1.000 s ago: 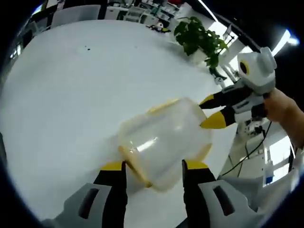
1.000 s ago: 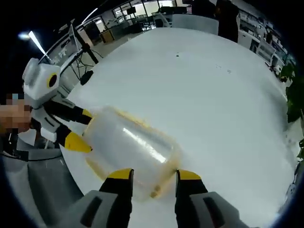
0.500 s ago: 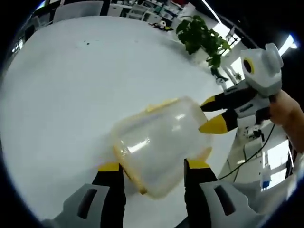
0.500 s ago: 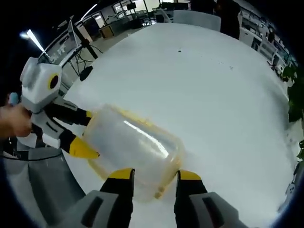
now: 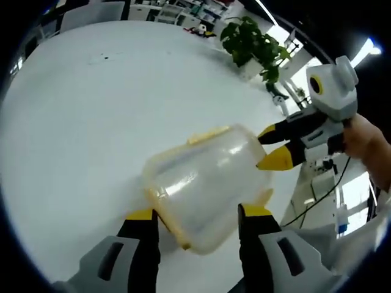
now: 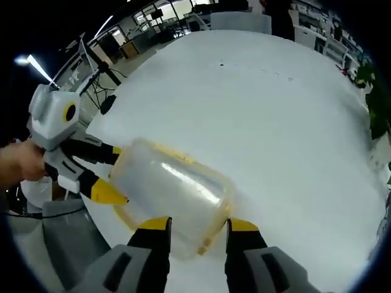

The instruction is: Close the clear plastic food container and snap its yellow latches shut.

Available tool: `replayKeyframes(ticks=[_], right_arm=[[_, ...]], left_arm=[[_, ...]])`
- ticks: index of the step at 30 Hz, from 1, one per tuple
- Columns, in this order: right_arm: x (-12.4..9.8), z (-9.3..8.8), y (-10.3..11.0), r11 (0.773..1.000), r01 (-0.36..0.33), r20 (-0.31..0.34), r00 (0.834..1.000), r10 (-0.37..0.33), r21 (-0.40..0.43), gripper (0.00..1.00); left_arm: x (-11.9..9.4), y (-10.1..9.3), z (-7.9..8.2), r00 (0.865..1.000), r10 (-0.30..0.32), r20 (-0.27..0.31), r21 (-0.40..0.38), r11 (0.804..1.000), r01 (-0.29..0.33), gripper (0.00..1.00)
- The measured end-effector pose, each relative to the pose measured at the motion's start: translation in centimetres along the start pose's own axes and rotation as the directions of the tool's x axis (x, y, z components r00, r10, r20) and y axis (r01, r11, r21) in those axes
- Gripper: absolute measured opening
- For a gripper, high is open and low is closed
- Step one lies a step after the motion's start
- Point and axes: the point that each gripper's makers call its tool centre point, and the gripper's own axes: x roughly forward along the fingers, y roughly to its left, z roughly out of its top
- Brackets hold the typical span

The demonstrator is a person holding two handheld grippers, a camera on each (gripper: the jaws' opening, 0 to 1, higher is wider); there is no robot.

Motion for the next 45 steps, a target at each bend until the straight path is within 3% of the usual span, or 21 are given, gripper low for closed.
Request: replayKeyframes(ticks=[1,7,9,11,12,13,14,15,16,18,20,22,23,25,27,28,31,34,38,40,45], right_arm=[[0.0,0.1,0.1,1.0,0.001,0.016,1.0,0.0,-0.008,0.33],[-0.5,-0.1,0.4,0.983,-0.004,0.014,1.0,0.006,-0.183,0.34],[-1.0,0.2,0.5,0.967,-0.01,0.018,1.0,0.015,-0.255,0.35],[-1.3,0.3,1.1,0.935,-0.044,0.015,0.999,0.052,-0.352,0.36],[-1.7,-0.3,1.3,0.924,-0.072,-0.023,0.997,0.068,-0.376,0.36],[-1.8,-0.3,1.7,0.905,-0.096,-0.031,0.995,0.091,-0.414,0.37],[-1.9,0.4,2.0,0.883,-0.101,0.001,0.993,0.114,-0.459,0.38],[-2.0,0.6,2.0,0.873,-0.098,0.004,0.993,0.114,-0.478,0.39],[-2.3,0.7,2.5,0.842,-0.113,0.009,0.99,0.139,-0.527,0.39],[-2.6,1.2,3.2,0.814,-0.126,0.024,0.985,0.17,-0.567,0.4],[-2.9,1.5,3.9,0.788,-0.139,0.027,0.981,0.194,-0.6,0.39],[-3.1,1.7,4.6,0.746,-0.149,0.026,0.976,0.217,-0.649,0.4],[-3.1,1.8,5.0,0.723,-0.16,0.017,0.973,0.231,-0.672,0.4],[-3.2,2.0,5.6,0.695,-0.172,0.021,0.965,0.26,-0.698,0.43],[-3.1,1.9,6.1,0.652,-0.187,0.003,0.96,0.28,-0.735,0.41],[-3.0,2.0,6.2,0.638,-0.187,0.001,0.959,0.283,-0.747,0.39],[-2.6,2.0,6.4,0.628,-0.198,-0.008,0.956,0.292,-0.753,0.38],[-2.1,2.1,6.5,0.59,-0.195,-0.014,0.955,0.297,-0.784,0.37],[-1.6,2.1,6.9,0.56,-0.208,-0.031,0.951,0.308,-0.802,0.37],[-1.1,2.2,6.8,0.54,-0.202,-0.039,0.953,0.299,-0.817,0.36],[0.0,2.3,6.5,0.513,-0.199,-0.058,0.959,0.277,-0.835,0.36]], left_arm=[[-0.1,0.1,0.0,1.0,-0.011,-0.003,0.065,0.998,0.011,0.5],[-1.2,0.4,-0.7,0.999,-0.004,-0.033,0.16,0.987,0.009,0.5],[-1.7,1.2,-0.4,0.999,0.038,-0.027,0.23,0.973,-0.031,0.53],[-2.3,1.2,-0.5,0.999,0.041,-0.036,0.326,0.945,-0.027,0.55],[-2.5,0.8,-0.5,0.999,0.015,-0.043,0.381,0.925,0.002,0.54],[-2.8,0.9,-0.5,0.999,0.023,-0.042,0.401,0.916,-0.004,0.53],[-3.0,1.2,-0.2,0.999,0.037,-0.032,0.424,0.905,-0.02,0.52],[-3.2,1.3,0.1,0.999,0.037,-0.022,0.452,0.892,-0.023,0.5],[-3.3,1.1,0.4,1.0,0.025,-0.007,0.47,0.883,-0.019,0.48],[-3.6,1.0,0.7,1.0,0.025,-0.001,0.479,0.878,-0.022,0.48],[-3.7,0.3,1.2,1.0,-0.011,0.008,0.515,0.857,0.006,0.5],[-3.9,-0.1,1.5,1.0,-0.011,-0.001,0.567,0.824,0.01,0.5],[-3.9,-0.7,1.6,1.0,-0.03,-0.006,0.609,0.793,0.027,0.49],[-3.9,-1.2,1.5,0.999,-0.039,-0.024,0.654,0.755,0.045,0.5],[-3.9,-2.5,1.6,0.996,-0.089,-0.031,0.718,0.691,0.084,0.51],[-3.9,-3.0,1.8,0.993,-0.111,-0.029,0.728,0.679,0.097,0.5],[-3.7,-3.7,1.9,0.99,-0.135,-0.04,0.74,0.661,0.12,0.48],[-3.1,-3.9,2.3,0.99,-0.135,-0.05,0.766,0.631,0.124,0.43],[-2.4,-4.9,2.6,0.979,-0.191,-0.067,0.747,0.642,0.176,0.39],[-1.9,-4.6,3.0,0.985,-0.163,-0.06,0.78,0.607,0.148,0.35],[-0.6,-4.3,2.9,0.99,-0.13,-0.056,0.792,0.598,0.123,0.36]])
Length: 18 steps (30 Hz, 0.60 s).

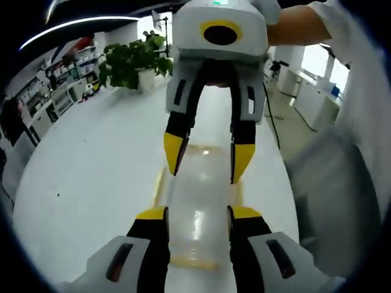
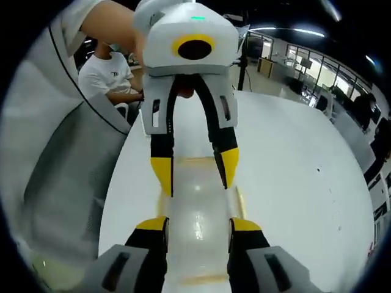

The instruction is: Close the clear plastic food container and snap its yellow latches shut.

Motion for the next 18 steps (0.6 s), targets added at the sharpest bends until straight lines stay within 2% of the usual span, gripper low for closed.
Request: replayKeyframes(ticks=[3,6,11,14,18], right_arm=[[0.4,0.2,-0.4,1.0,-0.003,0.012,1.0,0.003,-0.004,0.36],[0.9,0.2,-0.6,1.0,-0.008,0.011,1.0,0.008,-0.011,0.35],[1.4,-0.2,-1.4,1.0,-0.004,-0.014,1.0,0.004,-0.001,0.41],[1.5,-0.5,-1.7,1.0,0.005,-0.027,1.0,-0.005,-0.009,0.48],[1.5,-0.7,-2.4,1.0,0.007,-0.032,0.999,-0.006,0.011,0.54]], left_arm=[[0.3,0.0,-0.7,0.999,0.013,-0.04,0.036,0.999,-0.012,0.33],[0.5,-0.4,-0.6,0.999,0.009,-0.035,0.044,0.999,-0.007,0.35],[0.8,-0.8,-0.7,0.999,0.002,-0.038,0.066,0.998,0.001,0.37],[0.9,-0.9,-0.5,0.999,0.012,-0.037,0.081,0.997,-0.009,0.39],[1.1,-1.3,-0.5,0.999,0.018,-0.037,0.089,0.996,-0.015,0.46]])
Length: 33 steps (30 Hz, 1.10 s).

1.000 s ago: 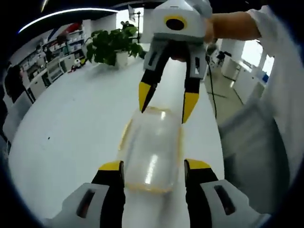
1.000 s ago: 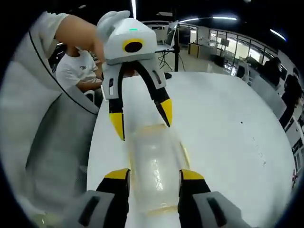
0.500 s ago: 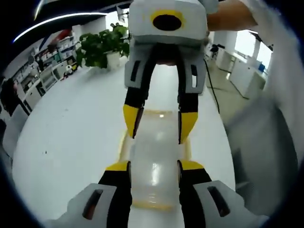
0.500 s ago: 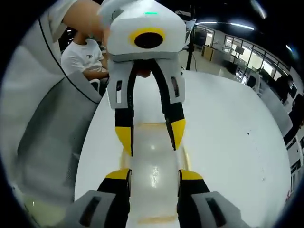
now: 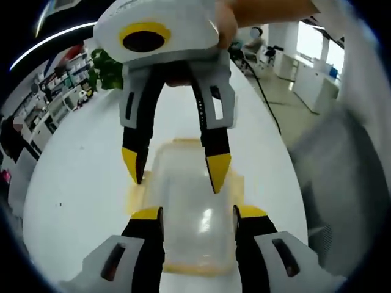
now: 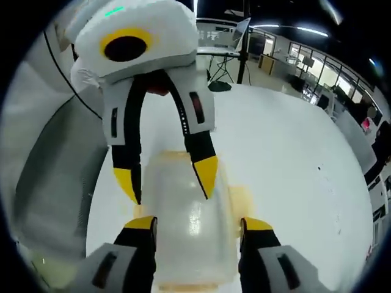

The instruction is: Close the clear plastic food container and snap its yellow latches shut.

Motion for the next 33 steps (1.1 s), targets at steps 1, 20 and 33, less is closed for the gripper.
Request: replayKeyframes(ticks=[1,20,33], right_arm=[[0.1,-0.2,0.0,1.0,-0.005,-0.008,1.0,0.005,0.004,0.55],[1.0,-0.7,0.7,0.982,-0.183,-0.104,0.977,0.187,0.052,0.62],[1.3,-1.0,0.9,0.97,-0.232,-0.216,0.946,0.243,0.073,0.6]], left_arm=[[0.0,0.0,0.0,1.0,0.004,0.002,0.007,1.0,-0.004,0.47],[2.4,-0.4,-0.5,0.987,0.125,-0.097,0.245,0.964,-0.098,0.65],[2.4,0.0,-0.4,0.985,0.132,-0.113,0.236,0.966,-0.102,0.62]])
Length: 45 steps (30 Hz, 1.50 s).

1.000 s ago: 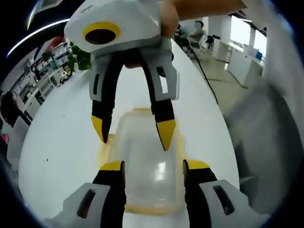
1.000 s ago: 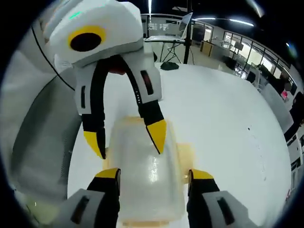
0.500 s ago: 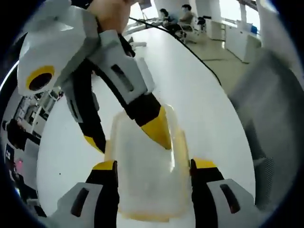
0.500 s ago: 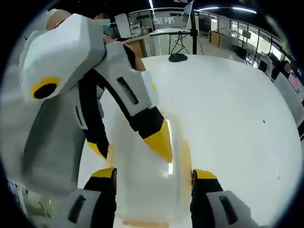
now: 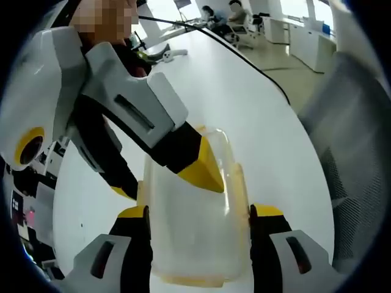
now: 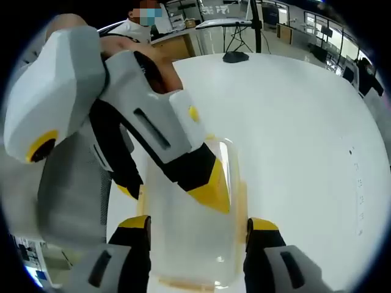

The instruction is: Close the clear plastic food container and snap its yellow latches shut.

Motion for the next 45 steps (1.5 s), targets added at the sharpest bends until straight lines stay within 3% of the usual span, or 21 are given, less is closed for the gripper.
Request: replayKeyframes(ticks=[7,10,11,17,28,33,34,35,36,39,41,42,43,45], right_arm=[[0.0,-0.6,0.0,0.997,-0.073,-0.102,0.992,0.074,0.018,0.57],[0.2,-0.3,0.0,0.996,-0.091,-0.107,0.99,0.092,0.016,0.57],[0.3,-0.2,-0.1,0.996,-0.092,-0.104,0.99,0.094,0.021,0.57],[0.2,-0.2,0.1,0.997,-0.077,-0.097,0.992,0.078,0.019,0.58],[0.0,-0.2,-0.2,0.998,-0.06,-0.042,0.997,0.06,0.004,0.59],[-0.4,0.1,0.0,1.0,0.005,0.026,1.0,-0.006,0.024,0.59],[-0.6,0.2,-0.1,1.0,0.022,0.036,0.999,-0.023,0.016,0.58],[-0.9,0.3,-0.1,0.999,0.037,0.049,0.998,-0.038,0.013,0.58],[-1.3,0.8,0.1,0.998,0.055,0.09,0.994,-0.055,0.009,0.58],[-2.2,0.4,0.8,0.997,0.077,0.114,0.99,-0.078,0.014,0.6],[-2.6,-0.3,1.0,0.996,0.094,0.108,0.99,-0.095,0.008,0.61],[-2.8,-0.5,1.1,0.995,0.103,0.11,0.989,-0.103,0.006,0.64],[-3.0,-0.8,1.1,0.994,0.112,0.114,0.987,-0.113,0.018,0.68],[-3.2,-1.1,1.2,0.991,0.128,0.128,0.983,-0.131,0.029,0.74]], left_arm=[[0.2,0.3,-0.1,0.999,0.019,-0.03,0.008,1.0,-0.019,0.62],[0.2,0.3,-0.1,0.999,0.026,-0.035,0.014,1.0,-0.026,0.62],[0.5,0.2,-0.1,0.999,0.033,-0.034,0.049,0.998,-0.031,0.62],[0.4,0.3,-0.1,0.999,0.027,-0.031,0.031,0.999,-0.026,0.62],[0.1,0.4,-0.1,1.0,0.009,0.005,0.029,1.0,-0.009,0.63],[-0.3,-0.1,-0.2,1.0,-0.012,0.002,0.078,0.997,0.011,0.61],[-0.5,0.0,-0.2,1.0,-0.011,0.003,0.064,0.998,0.011,0.6],[-0.7,0.0,-0.1,1.0,-0.017,0.018,-0.002,1.0,0.017,0.58],[-1.0,0.2,0.2,0.999,-0.018,0.042,-0.021,1.0,0.019,0.58],[-2.3,1.0,0.6,0.997,-0.018,0.077,-0.045,0.999,0.021,0.64],[-2.9,1.1,0.3,0.996,-0.05,0.072,-0.061,0.997,0.054,0.67],[-3.2,0.7,0.5,0.992,-0.085,0.098,-0.085,0.992,0.093,0.67],[-3.6,0.6,0.6,0.989,-0.106,0.107,-0.131,0.984,0.12,0.7],[-4.0,0.8,0.0,0.987,-0.132,0.093,-0.129,0.981,0.143,0.76]])
